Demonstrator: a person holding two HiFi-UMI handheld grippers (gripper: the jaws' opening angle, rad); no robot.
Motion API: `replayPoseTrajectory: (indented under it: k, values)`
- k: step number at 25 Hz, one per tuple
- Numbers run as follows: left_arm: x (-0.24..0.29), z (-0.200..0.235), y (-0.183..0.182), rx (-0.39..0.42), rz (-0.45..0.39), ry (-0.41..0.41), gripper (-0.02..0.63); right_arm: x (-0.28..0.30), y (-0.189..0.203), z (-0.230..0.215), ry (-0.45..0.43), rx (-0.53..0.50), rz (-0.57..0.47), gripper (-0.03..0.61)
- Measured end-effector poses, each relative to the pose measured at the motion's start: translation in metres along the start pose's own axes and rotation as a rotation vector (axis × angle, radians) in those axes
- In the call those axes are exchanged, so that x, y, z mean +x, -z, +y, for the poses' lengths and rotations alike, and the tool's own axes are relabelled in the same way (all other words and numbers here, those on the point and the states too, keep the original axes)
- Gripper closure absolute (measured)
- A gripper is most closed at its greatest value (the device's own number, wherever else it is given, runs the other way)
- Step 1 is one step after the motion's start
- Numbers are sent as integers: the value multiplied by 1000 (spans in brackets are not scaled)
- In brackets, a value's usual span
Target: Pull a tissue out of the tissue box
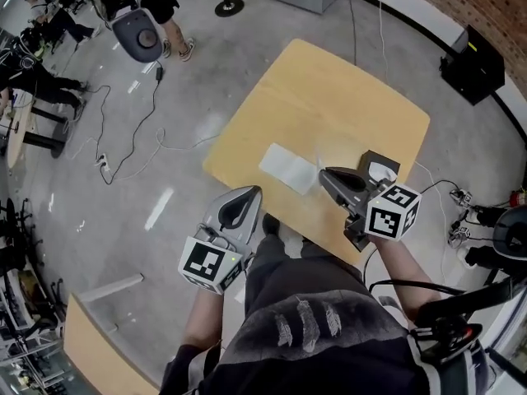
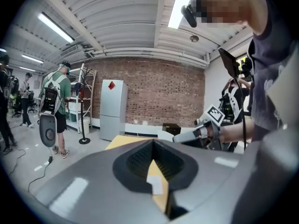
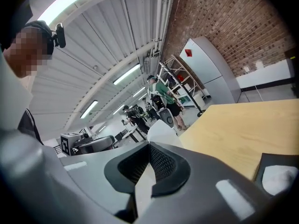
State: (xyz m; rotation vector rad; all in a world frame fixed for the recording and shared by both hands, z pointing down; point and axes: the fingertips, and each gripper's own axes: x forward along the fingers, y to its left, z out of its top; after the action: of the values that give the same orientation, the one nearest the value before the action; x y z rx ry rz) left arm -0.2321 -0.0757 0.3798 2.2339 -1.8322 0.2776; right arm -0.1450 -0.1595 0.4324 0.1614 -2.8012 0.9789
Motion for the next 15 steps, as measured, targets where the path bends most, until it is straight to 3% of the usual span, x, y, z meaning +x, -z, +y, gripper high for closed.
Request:
replayPoseTrajectory:
  k: [4,10,15]
  values:
    - [14,13,-1,1,-5,76,612,17,1,-2,32,-1,7,577]
    - [26,41,-6,-1,-7,182,612,33,-14,4,61,69,-84,577]
    - [32,57,-3,20,3,244,612,45,-5,-9,95,137,-153,577]
